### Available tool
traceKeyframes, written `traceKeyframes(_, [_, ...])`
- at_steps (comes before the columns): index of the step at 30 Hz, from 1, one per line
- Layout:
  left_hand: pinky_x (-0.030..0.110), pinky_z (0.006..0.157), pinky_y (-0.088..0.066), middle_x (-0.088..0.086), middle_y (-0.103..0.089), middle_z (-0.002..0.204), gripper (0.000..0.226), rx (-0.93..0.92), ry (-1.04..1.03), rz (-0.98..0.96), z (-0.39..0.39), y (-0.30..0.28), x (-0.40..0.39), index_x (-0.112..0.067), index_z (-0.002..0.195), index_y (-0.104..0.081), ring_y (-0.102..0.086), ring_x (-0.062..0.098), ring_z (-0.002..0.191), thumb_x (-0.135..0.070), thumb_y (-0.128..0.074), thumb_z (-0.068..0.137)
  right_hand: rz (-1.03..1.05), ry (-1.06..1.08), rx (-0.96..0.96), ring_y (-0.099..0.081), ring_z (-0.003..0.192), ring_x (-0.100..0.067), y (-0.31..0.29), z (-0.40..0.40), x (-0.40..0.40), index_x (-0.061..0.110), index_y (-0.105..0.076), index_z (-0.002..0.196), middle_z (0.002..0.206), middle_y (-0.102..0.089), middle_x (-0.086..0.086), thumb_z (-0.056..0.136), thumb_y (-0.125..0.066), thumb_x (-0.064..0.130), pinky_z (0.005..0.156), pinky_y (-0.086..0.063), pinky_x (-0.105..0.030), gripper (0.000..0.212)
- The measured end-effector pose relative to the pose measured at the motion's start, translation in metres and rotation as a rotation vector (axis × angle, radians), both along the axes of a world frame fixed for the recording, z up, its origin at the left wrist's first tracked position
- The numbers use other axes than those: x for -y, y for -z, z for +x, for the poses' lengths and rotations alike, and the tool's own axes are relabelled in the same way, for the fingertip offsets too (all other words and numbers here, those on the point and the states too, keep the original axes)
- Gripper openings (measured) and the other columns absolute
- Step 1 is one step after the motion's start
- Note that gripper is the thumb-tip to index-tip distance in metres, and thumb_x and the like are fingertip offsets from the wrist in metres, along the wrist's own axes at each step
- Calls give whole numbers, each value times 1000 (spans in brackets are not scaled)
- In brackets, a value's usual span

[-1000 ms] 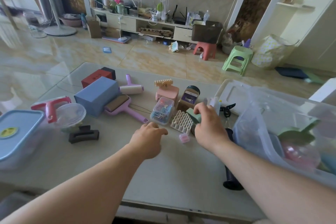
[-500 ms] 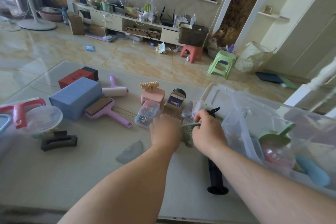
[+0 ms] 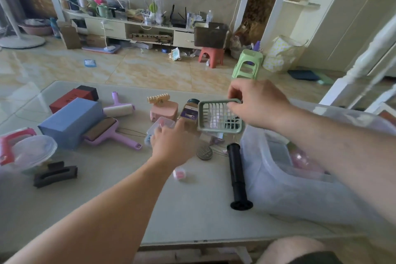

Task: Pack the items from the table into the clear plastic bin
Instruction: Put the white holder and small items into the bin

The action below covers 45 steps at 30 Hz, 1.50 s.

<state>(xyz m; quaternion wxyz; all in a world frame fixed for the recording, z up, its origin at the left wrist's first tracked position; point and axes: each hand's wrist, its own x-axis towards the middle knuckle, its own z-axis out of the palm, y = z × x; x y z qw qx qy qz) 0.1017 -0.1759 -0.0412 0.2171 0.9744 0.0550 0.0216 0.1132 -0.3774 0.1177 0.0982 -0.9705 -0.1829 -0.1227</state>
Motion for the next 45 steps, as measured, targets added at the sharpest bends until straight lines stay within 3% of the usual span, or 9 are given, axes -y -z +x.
traceKeyframes(7, [53, 101, -42, 9, -53, 132, 84, 241, 20, -211, -21, -84, 38, -46, 145, -34, -44, 33, 123, -50, -72, 70, 183, 306, -39, -63, 81, -19, -15, 2, 168, 24, -71, 88, 84, -68, 7, 86, -82, 27, 68, -39, -27, 12])
traceKeyframes(11, [43, 92, -47, -6, -47, 127, 84, 267, 319, -188, -23, -120, 112, -51, 146, -31, -42, 18, 118, -48, -76, 74, 181, 476, -181, -59, 73, -11, 26, -1, 244, 25, -70, 80, 78, -66, 6, 83, -84, 24, 58, -37, -27, 15])
traceKeyframes(16, [42, 91, -50, -2, -52, 124, 92, 188, 553, -71, 12, -120, 200, -46, 151, -24, -43, 22, 116, -40, -75, 75, -69, 357, -512, -63, 93, -15, 67, 3, 256, 28, -72, 93, 102, -67, 7, 91, -75, 27, 78, -49, -30, 4])
traceKeyframes(23, [46, 81, -52, 11, -55, 110, 91, 39, 548, 213, 56, -84, 260, -39, 151, -18, -47, 36, 111, -32, -71, 78, -226, 413, -492, -67, 69, -20, 82, 46, 239, 14, -69, 92, 88, -71, -5, 86, -73, 12, 59, -55, -30, 7])
traceKeyframes(26, [49, 84, -51, 13, -51, 115, 91, 22, 483, 224, 62, -73, 260, -39, 151, -19, -46, 38, 114, -40, -73, 78, -267, 465, -627, -68, 50, -19, 88, 52, 221, 3, -70, 94, 79, -76, -10, 93, -70, 13, 33, -41, -20, 9])
traceKeyframes(31, [51, 90, -50, 11, -50, 120, 84, 49, 473, 184, 64, -66, 262, -43, 151, -22, -44, 36, 118, -58, -66, 81, 87, 385, -873, -57, 42, -17, 116, 42, 209, -2, -58, 108, 73, -70, -13, 102, -55, 8, 43, -45, -21, 11])
traceKeyframes(36, [51, 92, -50, 12, -48, 123, 92, -34, 482, 175, 66, -70, 259, -43, 153, -23, -43, 37, 118, -45, -72, 75, 0, 418, -788, -61, 53, -20, 100, 50, 228, 4, -74, 100, 83, -78, -11, 98, -65, 16, 55, -50, -26, 15])
traceKeyframes(41, [38, 85, -38, 5, -50, 124, 108, -91, 681, 152, 59, -75, 264, -45, 154, -18, -42, 31, 117, -29, -79, 66, 906, 327, -991, -69, 81, -28, 77, 44, 253, 15, -64, 121, 104, -70, -14, 96, -54, 9, 72, -56, -37, 28])
traceKeyframes(45, [44, 93, -49, -4, -54, 127, 113, -191, 751, 188, 55, -77, 262, -53, 149, -14, -48, 26, 111, -24, -80, 62, 721, 305, -962, -69, 70, -16, 90, 44, 238, 15, -62, 104, 91, -69, -7, 100, -66, 14, 73, -60, -35, 5])
